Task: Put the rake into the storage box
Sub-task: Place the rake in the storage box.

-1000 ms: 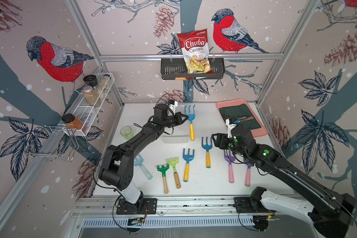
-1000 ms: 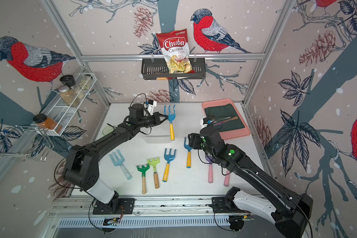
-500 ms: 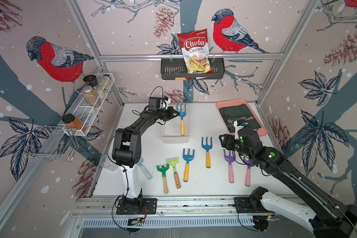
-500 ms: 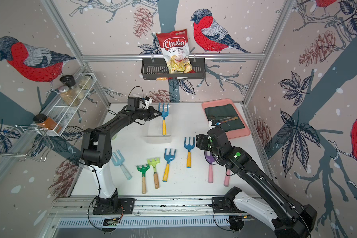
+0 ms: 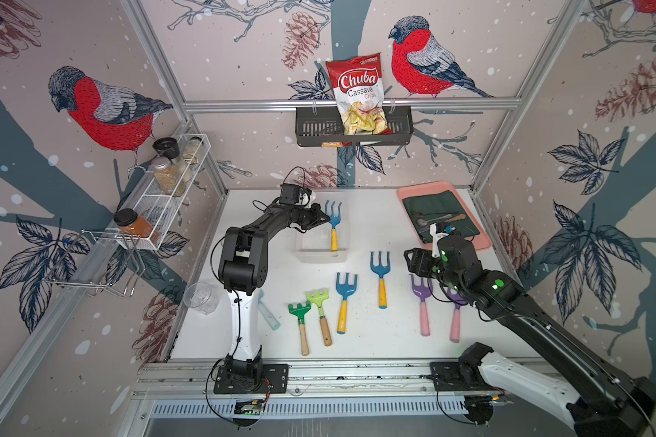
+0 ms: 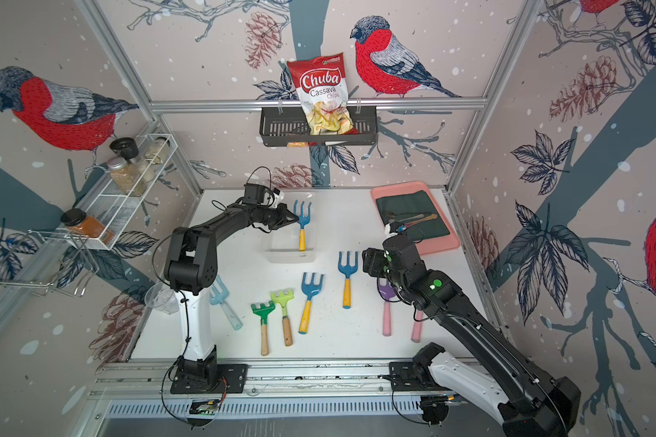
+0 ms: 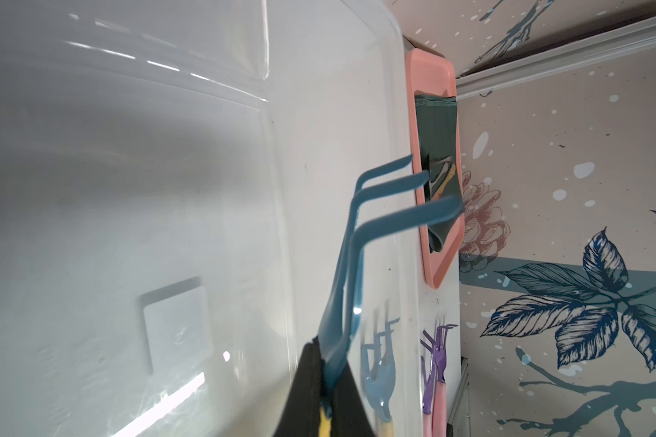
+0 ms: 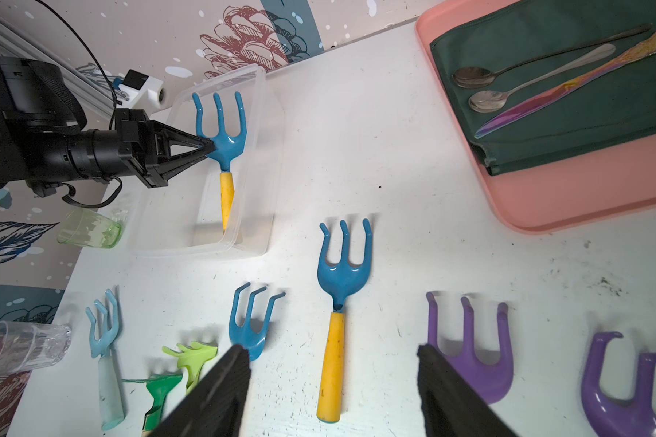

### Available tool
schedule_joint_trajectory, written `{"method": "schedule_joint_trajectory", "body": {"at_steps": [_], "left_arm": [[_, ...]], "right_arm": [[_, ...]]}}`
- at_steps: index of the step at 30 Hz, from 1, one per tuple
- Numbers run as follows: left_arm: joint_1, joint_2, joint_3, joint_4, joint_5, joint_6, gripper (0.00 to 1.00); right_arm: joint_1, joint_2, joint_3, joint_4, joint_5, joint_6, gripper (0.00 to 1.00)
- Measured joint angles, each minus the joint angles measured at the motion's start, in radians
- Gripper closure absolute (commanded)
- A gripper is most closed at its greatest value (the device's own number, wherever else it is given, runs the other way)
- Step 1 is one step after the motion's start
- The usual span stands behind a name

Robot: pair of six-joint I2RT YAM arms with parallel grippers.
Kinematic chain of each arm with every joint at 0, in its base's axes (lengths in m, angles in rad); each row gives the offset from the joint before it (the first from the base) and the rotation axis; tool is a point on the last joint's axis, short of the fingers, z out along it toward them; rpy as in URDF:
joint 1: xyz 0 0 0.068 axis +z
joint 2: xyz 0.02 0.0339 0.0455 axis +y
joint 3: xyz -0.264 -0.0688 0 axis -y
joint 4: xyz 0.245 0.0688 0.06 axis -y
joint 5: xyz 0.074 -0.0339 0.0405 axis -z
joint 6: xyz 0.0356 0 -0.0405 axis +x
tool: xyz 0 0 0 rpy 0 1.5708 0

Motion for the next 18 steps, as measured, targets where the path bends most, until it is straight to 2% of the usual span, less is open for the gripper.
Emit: {"method": "schedule_joint_trajectory", "body": {"at_steps": [11,18], "left_arm": [[-0.031,0.103,0.131,-0.081,-0.043,0.001,1.00],[-0.036,0.137,0.153,-0.105,-0.060,-0.003,1.00]], "right_arm": [[-0.009,-0.010,-0.019,0.005,-0.013,-0.001,0.27],[-0.013,-0.009,-0.032,0.008,-0.019,-0.001,0.27]]}}
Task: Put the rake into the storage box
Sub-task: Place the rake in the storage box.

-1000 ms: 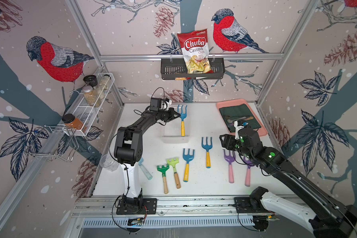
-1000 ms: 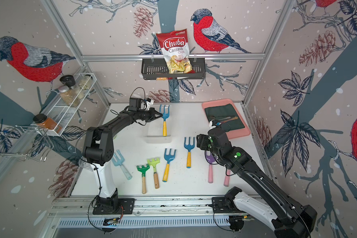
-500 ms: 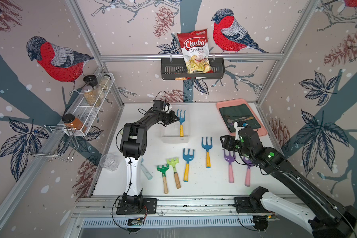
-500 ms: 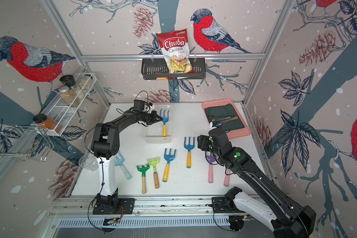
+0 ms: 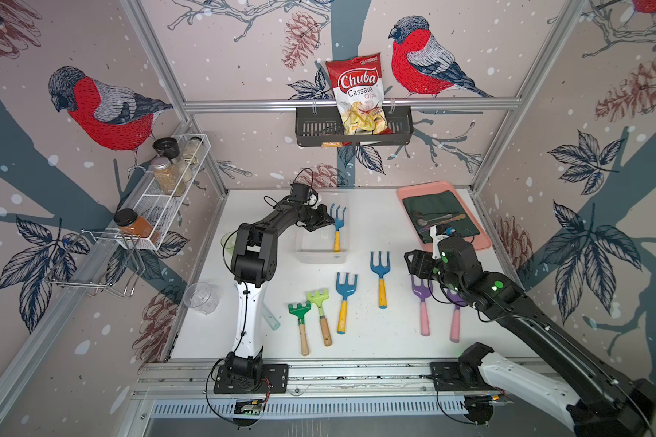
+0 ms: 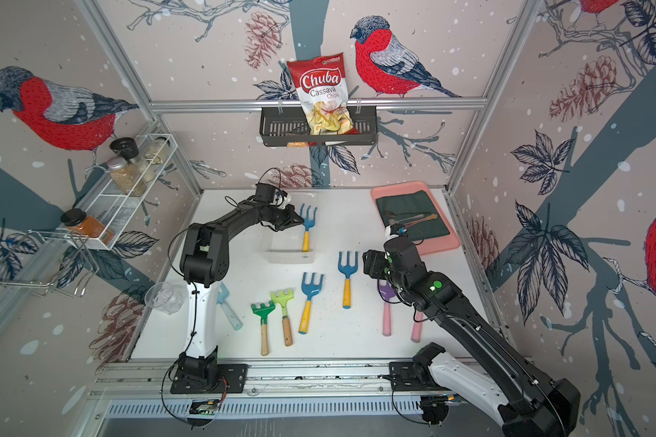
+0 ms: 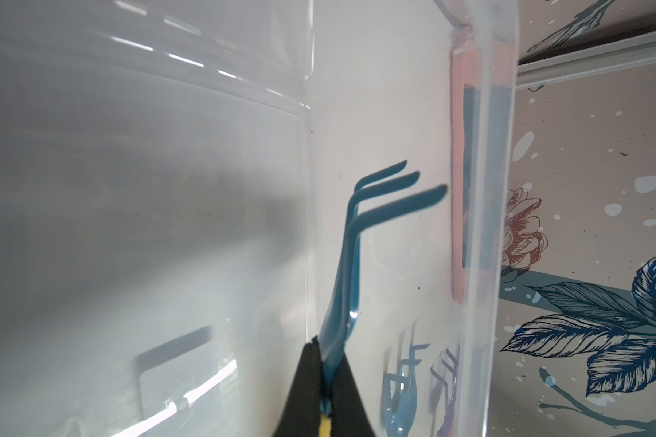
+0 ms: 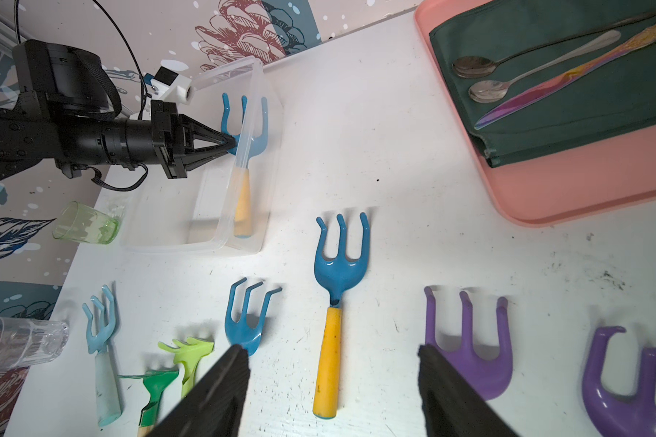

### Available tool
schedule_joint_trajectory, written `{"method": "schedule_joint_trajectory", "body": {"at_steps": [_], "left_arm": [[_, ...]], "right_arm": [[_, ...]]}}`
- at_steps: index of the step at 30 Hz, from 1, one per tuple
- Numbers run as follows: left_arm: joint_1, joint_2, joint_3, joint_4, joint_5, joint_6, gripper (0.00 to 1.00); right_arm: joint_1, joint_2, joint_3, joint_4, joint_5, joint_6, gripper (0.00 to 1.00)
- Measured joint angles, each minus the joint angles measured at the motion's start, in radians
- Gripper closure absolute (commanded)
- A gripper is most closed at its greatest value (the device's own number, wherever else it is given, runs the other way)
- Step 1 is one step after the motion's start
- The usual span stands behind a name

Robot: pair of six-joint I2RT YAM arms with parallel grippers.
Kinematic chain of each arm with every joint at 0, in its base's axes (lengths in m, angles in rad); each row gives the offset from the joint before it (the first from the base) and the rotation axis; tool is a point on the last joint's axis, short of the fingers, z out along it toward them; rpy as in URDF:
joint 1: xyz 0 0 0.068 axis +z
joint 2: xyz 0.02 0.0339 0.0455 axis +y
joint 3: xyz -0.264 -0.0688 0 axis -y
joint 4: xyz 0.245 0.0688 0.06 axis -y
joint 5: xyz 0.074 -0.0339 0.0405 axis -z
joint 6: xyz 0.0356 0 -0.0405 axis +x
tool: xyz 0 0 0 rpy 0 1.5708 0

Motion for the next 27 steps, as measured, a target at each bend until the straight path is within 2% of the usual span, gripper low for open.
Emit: {"method": "schedule_joint_trajectory", "body": {"at_steps": [8,10,16,24,27], "left_arm": [[-0.001,0.023,0.002,-0.014,-0.040,0.006,0.84],[-0.001,0.025,0.001,-0.015,-0.050,0.014,0.77],[-0.001,0.023,-0.008,-0.014,-0.061,0.022,0.68],[-0.001,-0.022,-0.016,-0.003,-0.077,0.000,0.47],[-0.001,-0.048,-0.031,0.006,-0.079,-0.005,0.45]], "right_arm": [[-0.004,0.006,-0.027,0.018,-0.010,0.000,0.27],[-0.004,0.008,-0.035,0.019,-0.011,0.000,0.27],[-0.004,0.021,-0.057,0.027,-0.025,0.000,0.27],[-0.004,0.043,-0.120,0.074,-0.032,0.005,0.27],[-0.004,0.066,-0.162,0.108,-0.054,0.019,0.27]]}}
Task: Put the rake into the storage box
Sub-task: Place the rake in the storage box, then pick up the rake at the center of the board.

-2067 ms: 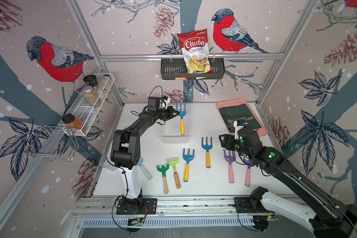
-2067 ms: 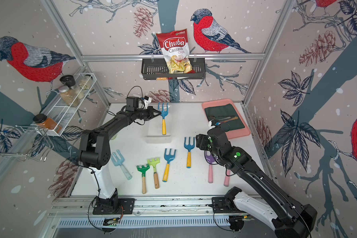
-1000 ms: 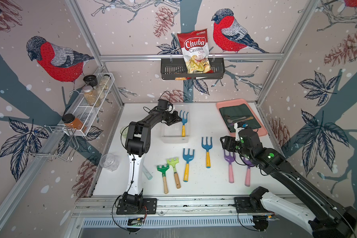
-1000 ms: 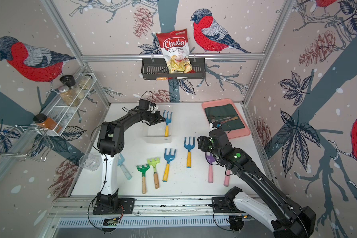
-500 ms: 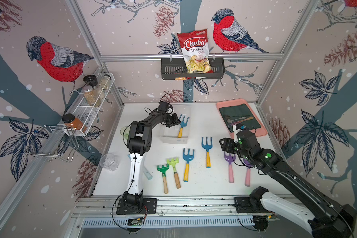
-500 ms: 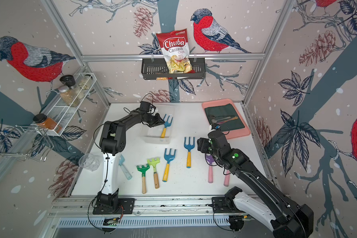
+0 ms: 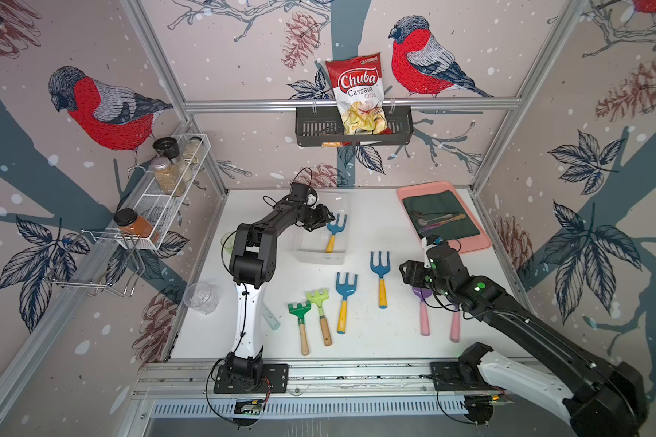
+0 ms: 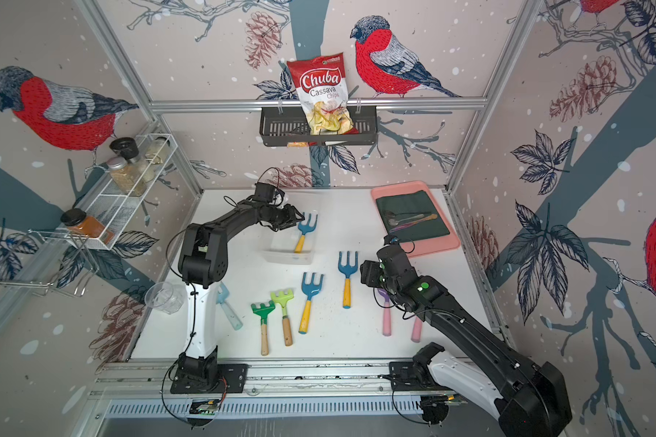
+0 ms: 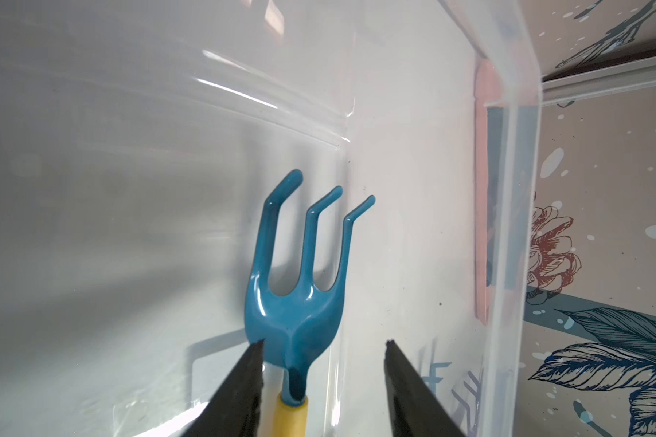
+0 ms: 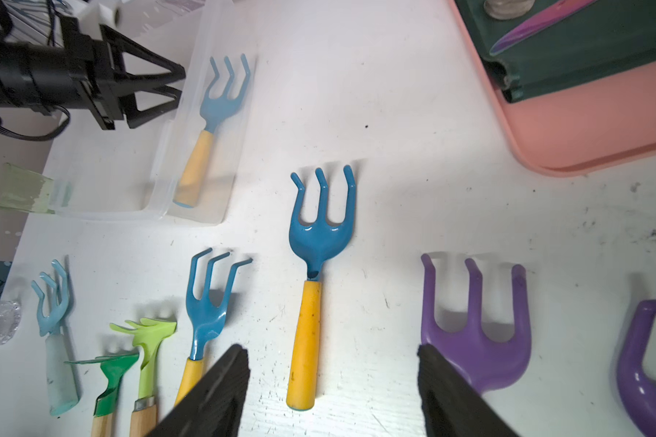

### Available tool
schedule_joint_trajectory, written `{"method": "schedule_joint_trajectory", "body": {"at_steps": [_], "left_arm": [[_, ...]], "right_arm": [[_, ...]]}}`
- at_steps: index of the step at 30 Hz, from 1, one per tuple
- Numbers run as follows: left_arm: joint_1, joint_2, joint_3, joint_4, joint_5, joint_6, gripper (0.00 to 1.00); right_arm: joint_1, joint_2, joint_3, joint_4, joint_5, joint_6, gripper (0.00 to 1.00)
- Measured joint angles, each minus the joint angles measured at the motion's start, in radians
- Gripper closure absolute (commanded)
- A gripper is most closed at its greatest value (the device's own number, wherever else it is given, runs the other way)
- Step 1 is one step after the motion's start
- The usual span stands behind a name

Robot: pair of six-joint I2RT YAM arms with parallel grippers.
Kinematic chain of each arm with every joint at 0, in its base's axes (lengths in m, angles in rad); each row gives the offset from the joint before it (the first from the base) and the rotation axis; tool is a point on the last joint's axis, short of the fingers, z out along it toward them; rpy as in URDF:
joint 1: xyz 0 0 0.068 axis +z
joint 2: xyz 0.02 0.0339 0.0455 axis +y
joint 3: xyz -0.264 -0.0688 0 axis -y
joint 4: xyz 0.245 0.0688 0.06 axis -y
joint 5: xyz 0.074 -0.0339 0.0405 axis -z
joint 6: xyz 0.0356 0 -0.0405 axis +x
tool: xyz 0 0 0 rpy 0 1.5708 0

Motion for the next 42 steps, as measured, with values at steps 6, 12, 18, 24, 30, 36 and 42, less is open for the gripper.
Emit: {"method": "schedule_joint_trajectory", "body": {"at_steps": [6,12,18,24,30,36,42], "left_arm": [[0.000,-0.108,-0.054,0.029,-0.005,-0.026,0.45],[0.000,-0.258,-0.127,0.075,-0.008,-0.053,0.45],[-0.015,-0.396,-0.245,0.109,-0.013,-0.073,0.44],[-0.049,-0.489,-0.351,0.130,-0.024,-0.077,0.45],[-0.077,-0.552,-0.442,0.151,-0.032,-0.095,0.45],[-0.118,-0.591,-0.514,0.191,-0.027,-0.114,0.45],[-0.180,-0.595,-0.529,0.218,-0.026,-0.131,0.46]], "right_arm": [[0.040,0.103,-0.031,0.041,-0.034,0.027,0.28],[0.125,0.262,-0.010,0.072,-0.036,0.041,0.31],[0.182,0.461,0.058,0.085,-0.009,0.039,0.38],[0.217,0.600,0.116,0.071,0.021,0.037,0.53],[0.239,0.649,0.146,0.077,0.063,0.035,0.73],[0.241,0.628,0.151,0.050,0.048,0.030,0.76],[0.210,0.493,0.196,0.009,0.043,0.029,0.76]]}}
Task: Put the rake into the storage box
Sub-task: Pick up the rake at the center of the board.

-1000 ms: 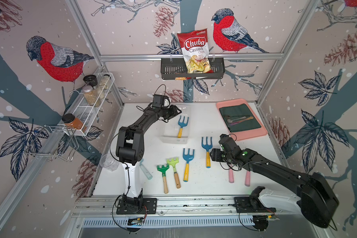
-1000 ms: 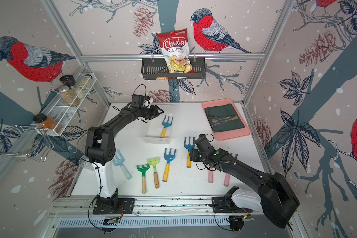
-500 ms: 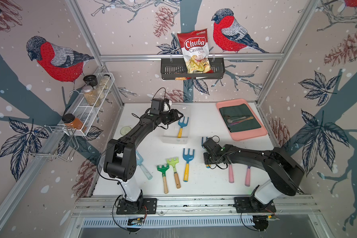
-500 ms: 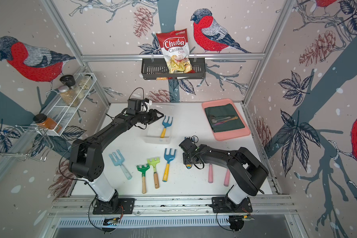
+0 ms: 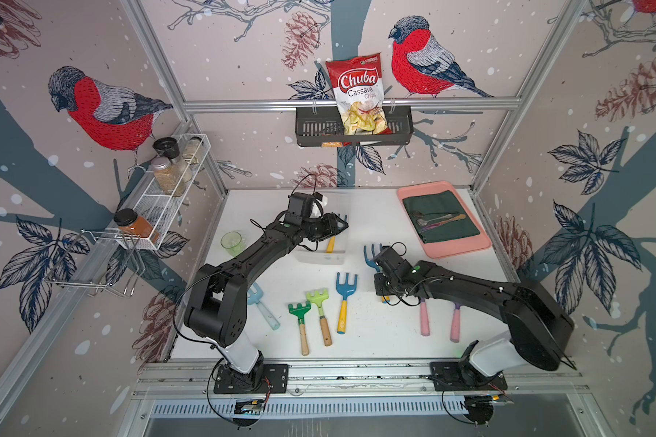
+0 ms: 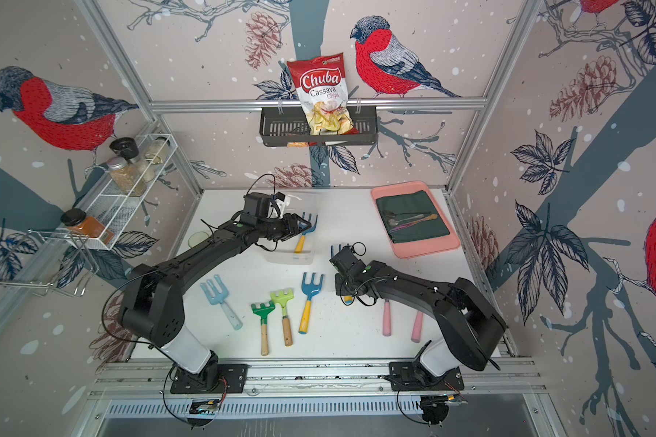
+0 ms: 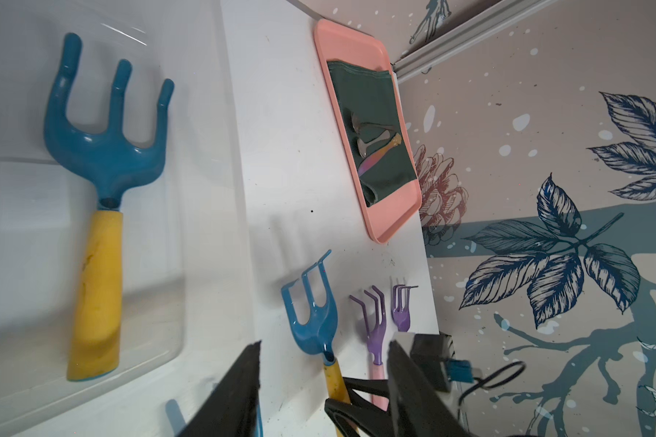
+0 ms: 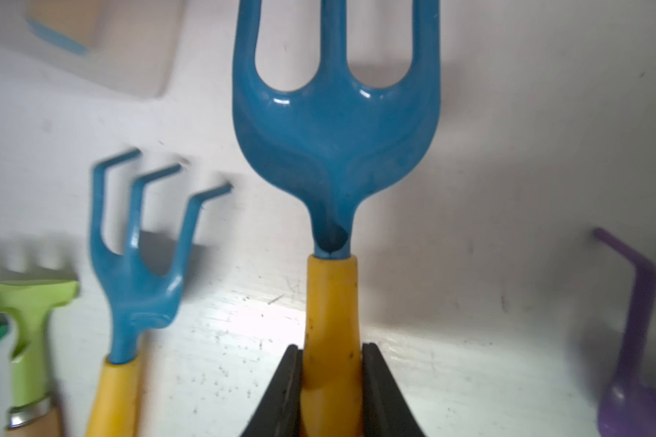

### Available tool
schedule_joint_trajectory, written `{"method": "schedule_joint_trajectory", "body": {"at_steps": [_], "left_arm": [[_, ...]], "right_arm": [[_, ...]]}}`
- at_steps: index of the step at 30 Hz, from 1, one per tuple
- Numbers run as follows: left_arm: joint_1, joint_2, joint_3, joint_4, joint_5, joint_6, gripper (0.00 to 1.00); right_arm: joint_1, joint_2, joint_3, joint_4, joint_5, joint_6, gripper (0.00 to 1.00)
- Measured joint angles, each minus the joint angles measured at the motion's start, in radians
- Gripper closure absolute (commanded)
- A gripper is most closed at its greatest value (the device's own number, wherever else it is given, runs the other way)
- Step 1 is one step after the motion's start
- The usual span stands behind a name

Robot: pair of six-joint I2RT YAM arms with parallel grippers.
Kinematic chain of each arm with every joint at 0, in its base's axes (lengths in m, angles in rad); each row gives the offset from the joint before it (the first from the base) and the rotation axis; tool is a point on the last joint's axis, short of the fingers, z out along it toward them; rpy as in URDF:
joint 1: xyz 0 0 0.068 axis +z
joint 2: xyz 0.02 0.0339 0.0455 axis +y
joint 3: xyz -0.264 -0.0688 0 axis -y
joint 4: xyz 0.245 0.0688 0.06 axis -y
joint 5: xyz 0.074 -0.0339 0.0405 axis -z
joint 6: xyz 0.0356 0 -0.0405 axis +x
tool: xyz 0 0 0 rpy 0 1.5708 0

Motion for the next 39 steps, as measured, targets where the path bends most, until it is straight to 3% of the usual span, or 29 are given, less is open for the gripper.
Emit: {"method": "schedule_joint_trajectory", "body": {"at_steps": [10,20,23,26,30,32,39], "left_arm": [[-0.092,0.045,0.007,0.056,0.000,-0.049,0.48],[-0.128,0.082,0.009,0.145,0.005,-0.102,0.52],[-0.135,0.093,0.013,0.161,0.008,-0.124,0.59],[-0.139,0.107,0.014,0.184,0.015,-0.130,0.76],[-0.143,0.122,0.014,0.208,0.030,-0.154,0.91],[-0.143,0.125,0.021,0.232,0.062,-0.178,0.96],[-0.149,0.146,0.068,0.195,0.027,-0.138,1.00]], "right_arm": [[-0.032,-0.097,0.118,-0.028,-0.035,0.000,0.76],[-0.033,-0.121,0.130,-0.029,-0.095,0.000,0.76],[-0.033,-0.121,0.128,-0.028,-0.100,0.000,0.76],[-0.033,-0.124,0.128,-0.027,-0.103,0.000,0.75],[-0.033,-0.128,0.128,-0.021,-0.114,0.000,0.73],[-0.033,-0.127,0.128,-0.025,-0.120,0.003,0.70],[-0.041,-0.148,0.132,-0.022,-0.112,-0.010,0.34]]}}
